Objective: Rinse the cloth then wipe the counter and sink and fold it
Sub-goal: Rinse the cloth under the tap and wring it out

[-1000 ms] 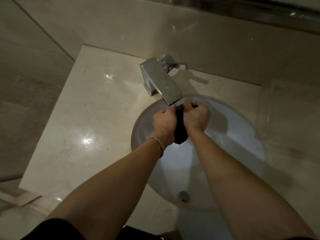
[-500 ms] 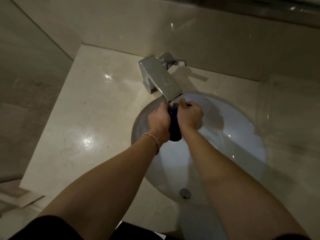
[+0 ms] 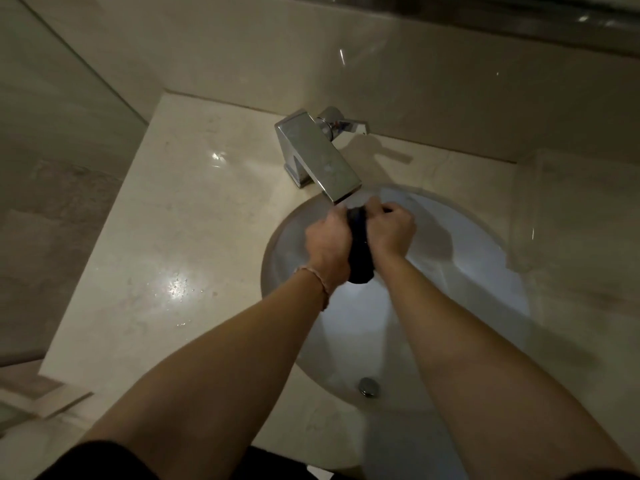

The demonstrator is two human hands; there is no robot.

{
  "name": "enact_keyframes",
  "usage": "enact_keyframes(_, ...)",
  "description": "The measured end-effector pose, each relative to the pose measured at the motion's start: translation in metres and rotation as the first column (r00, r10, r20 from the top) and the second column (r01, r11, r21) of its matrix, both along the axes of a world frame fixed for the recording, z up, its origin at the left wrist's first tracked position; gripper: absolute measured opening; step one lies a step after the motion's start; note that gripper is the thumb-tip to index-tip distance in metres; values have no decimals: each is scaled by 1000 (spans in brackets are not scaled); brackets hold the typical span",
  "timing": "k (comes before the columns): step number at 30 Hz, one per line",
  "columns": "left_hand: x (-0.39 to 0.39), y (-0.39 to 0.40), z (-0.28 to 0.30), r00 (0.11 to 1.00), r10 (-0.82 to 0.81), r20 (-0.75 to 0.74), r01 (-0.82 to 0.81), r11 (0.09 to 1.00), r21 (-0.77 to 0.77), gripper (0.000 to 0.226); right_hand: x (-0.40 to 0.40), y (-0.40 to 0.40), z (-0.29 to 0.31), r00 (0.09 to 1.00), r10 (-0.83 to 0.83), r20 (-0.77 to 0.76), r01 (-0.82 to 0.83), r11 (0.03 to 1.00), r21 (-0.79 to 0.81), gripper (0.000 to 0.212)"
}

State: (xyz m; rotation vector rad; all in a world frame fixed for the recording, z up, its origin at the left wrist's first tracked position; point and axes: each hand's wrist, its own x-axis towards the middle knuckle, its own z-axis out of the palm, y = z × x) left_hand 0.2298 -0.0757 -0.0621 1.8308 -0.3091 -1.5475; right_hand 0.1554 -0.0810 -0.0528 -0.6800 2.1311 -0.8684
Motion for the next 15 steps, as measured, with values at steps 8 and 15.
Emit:
enact_keyframes(8,13,-2,-8,992,112,51,-110,993,-37,27,16,29,14,990,98,98,-91,993,-69,35)
enact_keyframes(15,12,-11,-1,984,177,24,-173,978,-118,28,24,19,11,991,104,89,-89,984,-154,27)
